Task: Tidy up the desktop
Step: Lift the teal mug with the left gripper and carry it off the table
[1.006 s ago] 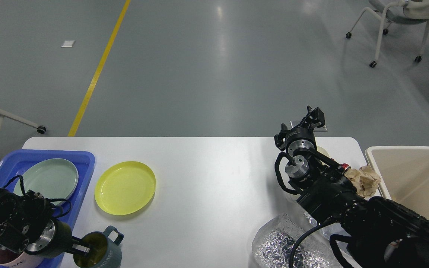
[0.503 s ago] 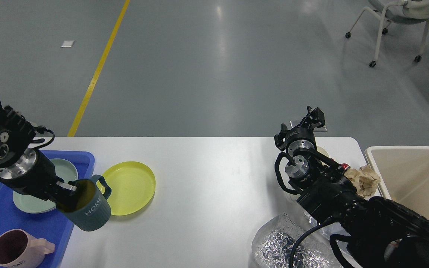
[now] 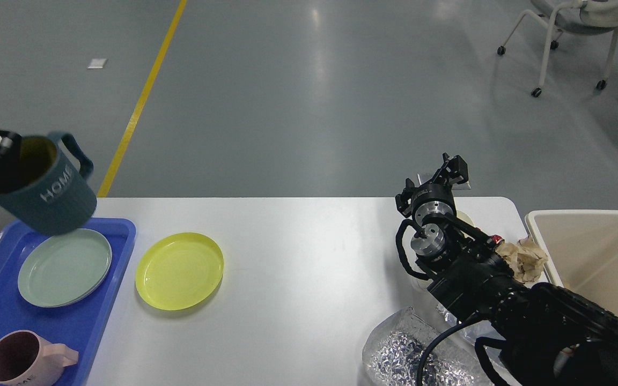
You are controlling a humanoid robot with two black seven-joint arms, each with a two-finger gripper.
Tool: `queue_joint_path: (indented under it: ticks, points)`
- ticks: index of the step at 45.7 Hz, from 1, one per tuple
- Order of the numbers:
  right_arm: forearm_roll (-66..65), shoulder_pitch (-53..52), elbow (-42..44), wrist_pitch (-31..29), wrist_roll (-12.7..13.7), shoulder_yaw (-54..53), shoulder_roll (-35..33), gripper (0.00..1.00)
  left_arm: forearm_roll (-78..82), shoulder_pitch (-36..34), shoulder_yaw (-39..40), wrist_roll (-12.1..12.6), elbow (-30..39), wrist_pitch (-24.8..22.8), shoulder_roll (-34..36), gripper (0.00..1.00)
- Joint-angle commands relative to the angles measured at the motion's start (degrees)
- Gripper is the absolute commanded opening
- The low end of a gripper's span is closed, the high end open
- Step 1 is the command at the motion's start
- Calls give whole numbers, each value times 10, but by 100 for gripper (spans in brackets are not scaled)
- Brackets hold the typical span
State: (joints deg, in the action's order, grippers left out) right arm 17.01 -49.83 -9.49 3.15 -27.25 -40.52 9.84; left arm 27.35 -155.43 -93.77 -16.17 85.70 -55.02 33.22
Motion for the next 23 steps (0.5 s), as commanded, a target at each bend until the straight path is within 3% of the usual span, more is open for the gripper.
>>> queue_joint_path:
  ticks: [1, 13, 21, 23]
  points:
    - [0, 0, 0, 0, 0, 0, 0, 100, 0, -75, -29, 2, 0, 0, -1, 1]
    - [0, 0, 0, 0, 0, 0, 0, 100, 2, -52, -99, 6, -3, 0, 7, 0]
    - [0, 0, 0, 0, 0, 0, 0, 100, 1, 76, -121, 8, -37, 0, 61, 1]
    - [0, 0, 0, 0, 0, 0, 0, 100, 1, 109, -128, 8, -51, 22, 77, 1]
